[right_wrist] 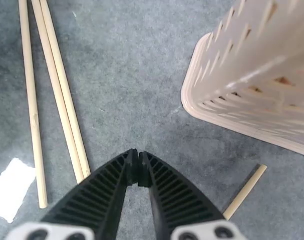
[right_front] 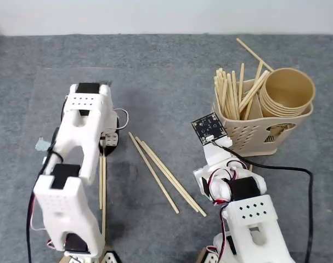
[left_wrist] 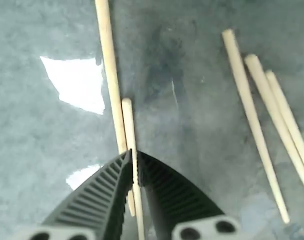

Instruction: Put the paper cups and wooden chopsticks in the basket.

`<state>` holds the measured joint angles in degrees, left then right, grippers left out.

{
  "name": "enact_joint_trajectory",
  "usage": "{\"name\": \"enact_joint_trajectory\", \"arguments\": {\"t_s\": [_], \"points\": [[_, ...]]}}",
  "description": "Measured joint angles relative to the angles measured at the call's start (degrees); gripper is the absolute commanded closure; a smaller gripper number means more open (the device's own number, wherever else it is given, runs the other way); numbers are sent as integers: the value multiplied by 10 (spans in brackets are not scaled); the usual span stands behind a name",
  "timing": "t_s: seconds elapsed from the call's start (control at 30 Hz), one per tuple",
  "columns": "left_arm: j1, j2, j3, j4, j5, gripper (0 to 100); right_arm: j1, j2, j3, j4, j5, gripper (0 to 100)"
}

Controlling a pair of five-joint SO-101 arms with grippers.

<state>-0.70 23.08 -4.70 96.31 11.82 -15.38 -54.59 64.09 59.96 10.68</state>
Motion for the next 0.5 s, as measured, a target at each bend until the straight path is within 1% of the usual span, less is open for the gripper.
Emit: {"name": "enact_joint_trajectory", "arguments": {"t_s": [0.1, 0.17, 0.37, 0.43, 0.5], "points": [[-4, -45, 43, -5, -17, 983, 0, 0, 0, 0, 0, 989], [-7, -76, 92, -32, -25, 982, 0, 0, 0, 0, 0, 989], [-27, -151, 270, -207, -29, 981, 0, 0, 0, 0, 0, 989], [-24, -159, 305, -249, -29, 979, 0, 0, 0, 0, 0, 989], [-28, -161, 314, -270, -29, 953, 0, 0, 0, 0, 0, 989]]}}
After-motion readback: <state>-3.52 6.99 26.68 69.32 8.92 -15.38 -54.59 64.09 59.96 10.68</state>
